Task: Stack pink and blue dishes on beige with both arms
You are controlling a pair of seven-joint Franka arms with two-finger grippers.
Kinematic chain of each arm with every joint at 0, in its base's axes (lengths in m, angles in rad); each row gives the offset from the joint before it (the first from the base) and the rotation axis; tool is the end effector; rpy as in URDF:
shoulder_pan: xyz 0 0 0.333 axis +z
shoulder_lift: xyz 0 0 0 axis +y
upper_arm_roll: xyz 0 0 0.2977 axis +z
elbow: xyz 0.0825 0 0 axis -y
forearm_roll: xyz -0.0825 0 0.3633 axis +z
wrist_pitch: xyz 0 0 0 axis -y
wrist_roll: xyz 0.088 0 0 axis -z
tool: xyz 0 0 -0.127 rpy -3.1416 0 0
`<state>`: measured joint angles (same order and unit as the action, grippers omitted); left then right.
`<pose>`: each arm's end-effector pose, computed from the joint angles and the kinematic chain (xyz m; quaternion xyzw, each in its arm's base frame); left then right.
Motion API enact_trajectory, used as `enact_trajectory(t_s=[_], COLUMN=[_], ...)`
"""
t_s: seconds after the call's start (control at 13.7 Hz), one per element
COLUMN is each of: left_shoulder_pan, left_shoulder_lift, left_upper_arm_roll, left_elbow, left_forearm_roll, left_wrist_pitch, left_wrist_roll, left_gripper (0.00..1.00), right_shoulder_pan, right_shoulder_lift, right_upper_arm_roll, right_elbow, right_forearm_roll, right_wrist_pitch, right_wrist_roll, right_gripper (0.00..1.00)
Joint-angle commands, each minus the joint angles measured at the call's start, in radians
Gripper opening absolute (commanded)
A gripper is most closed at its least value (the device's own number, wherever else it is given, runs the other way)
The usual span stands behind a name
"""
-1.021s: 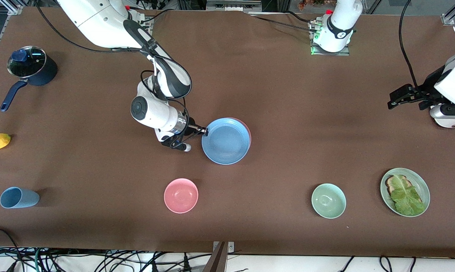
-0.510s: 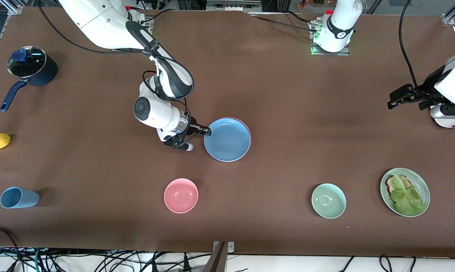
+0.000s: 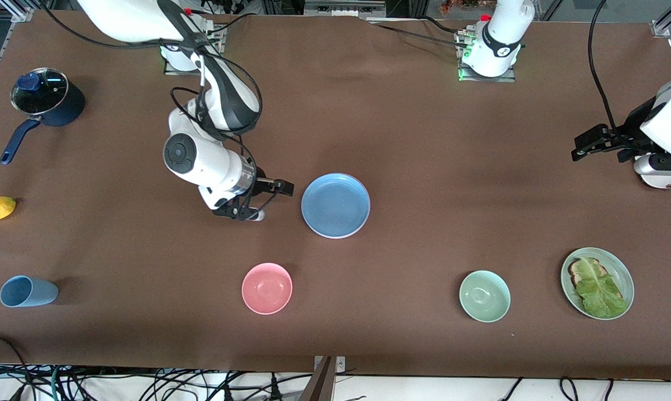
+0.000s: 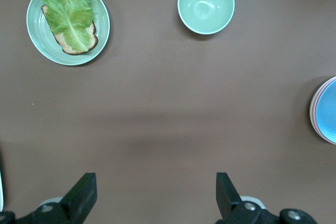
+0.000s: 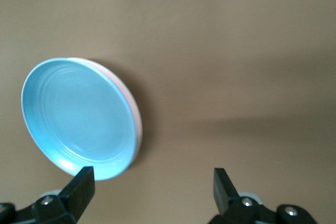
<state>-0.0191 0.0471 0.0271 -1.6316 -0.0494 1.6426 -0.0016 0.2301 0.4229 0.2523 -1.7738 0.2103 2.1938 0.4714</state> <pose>0.5499 -0.0018 0.5394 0.9995 0.0070 -0.0180 0.0240 0.5572 0.2919 0.3071 -0.9884 0.0662 0.0601 0.1225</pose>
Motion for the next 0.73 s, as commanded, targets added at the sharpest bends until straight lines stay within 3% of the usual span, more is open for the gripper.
enact_trajectory(t_s=[0.0, 0.29, 0.44, 0.66], left_shoulder_pan=[0.004, 0.004, 0.004, 0.004], left_shoulder_lift=[0.000, -0.001, -0.003, -0.006], left_upper_arm_roll=[-0.004, -0.004, -0.006, -0.006], left_elbow=[0.009, 0.007, 0.007, 0.004], left_forearm_roll=[0.023, 0.023, 0.023, 0.023], left_wrist_pitch=[-0.015, -0.017, -0.021, -0.032], left_wrist_roll=[-0.003, -0.003, -0.005, -0.003], left_gripper=[1.00, 1.00, 1.00, 1.00], right_shoulder_pan=[0.000, 0.005, -0.015, -0.122], right_shoulder_lift=[-0.113, -0.147, -0.180, -0.263], right_upper_arm_roll=[-0.057, -0.165, -0.169, -0.166], right_elbow=[0.005, 0.189, 0.223, 0.217], right_forearm_roll=[-0.092, -0.153, -0.199, -0.195], right_wrist_pitch=[-0.141, -0.512, -0.578, -0.658], right_wrist_roll=[-0.022, -0.075, -0.216, -0.253], right_gripper=[1.00, 1.00, 1.00, 1.00])
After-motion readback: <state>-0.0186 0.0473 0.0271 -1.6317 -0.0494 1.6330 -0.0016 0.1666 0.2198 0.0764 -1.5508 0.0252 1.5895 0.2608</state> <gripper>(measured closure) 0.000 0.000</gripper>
